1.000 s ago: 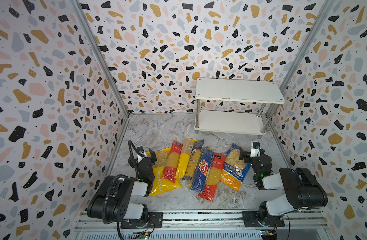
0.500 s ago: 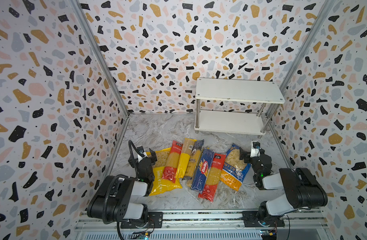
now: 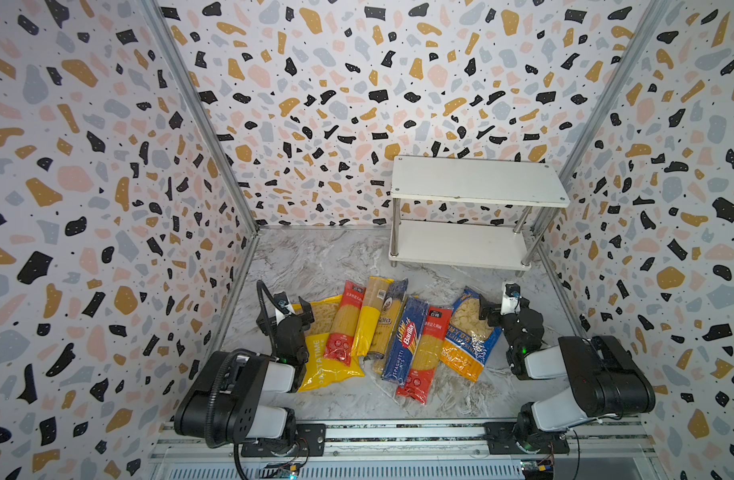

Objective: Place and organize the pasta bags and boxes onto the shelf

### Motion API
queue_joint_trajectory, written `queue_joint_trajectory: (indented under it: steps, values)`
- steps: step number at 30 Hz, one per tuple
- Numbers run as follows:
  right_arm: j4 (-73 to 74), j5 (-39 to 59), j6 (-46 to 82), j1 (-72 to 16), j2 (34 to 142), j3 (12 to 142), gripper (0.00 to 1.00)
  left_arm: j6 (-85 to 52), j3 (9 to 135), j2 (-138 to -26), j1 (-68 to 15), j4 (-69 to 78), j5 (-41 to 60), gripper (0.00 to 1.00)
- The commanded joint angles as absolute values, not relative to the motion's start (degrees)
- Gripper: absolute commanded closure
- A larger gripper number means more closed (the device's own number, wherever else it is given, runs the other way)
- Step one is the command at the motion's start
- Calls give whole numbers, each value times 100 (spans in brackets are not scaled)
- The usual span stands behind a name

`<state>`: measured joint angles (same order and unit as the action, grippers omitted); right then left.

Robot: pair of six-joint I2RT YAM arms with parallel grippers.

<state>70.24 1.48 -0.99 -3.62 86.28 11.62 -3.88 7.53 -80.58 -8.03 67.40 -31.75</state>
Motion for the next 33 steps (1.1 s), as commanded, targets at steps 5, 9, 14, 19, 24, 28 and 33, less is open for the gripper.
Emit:
queue_joint_trajectory:
  steps: [5, 9, 14, 19, 24, 28, 33]
  values:
    - [5437, -1313, -85, -883, 7854, 1818, 7, -426, 1494, -7607, -782, 5579, -3084, 0]
    - [3836, -2791, 118, -1498, 7540, 2508, 9, -641, 2195, -7747, -852, 4360, -3474, 1]
    - [1172, -3780, 1386, -1936, 7098, 3797, 1, -744, 2344, -7529, -1313, 3911, -4345, 1]
    - [-1197, -2616, 2564, -2022, 7029, 4777, 1, -1070, 2355, -6823, -1741, 3375, -4571, 1]
    - [-2131, -2085, 3354, -3089, 6592, 4793, 1, -1664, 2487, -5629, -2191, 2128, -4683, 1]
    - [-2395, -1972, 4067, -4133, 6346, 4760, 1, -2367, 2840, -4905, -2524, 1055, -3965, 1]
    - [-2550, -2021, 4776, -5202, 6520, 4901, 1, -2637, 3510, -4596, -3180, -19, -3443, 1]
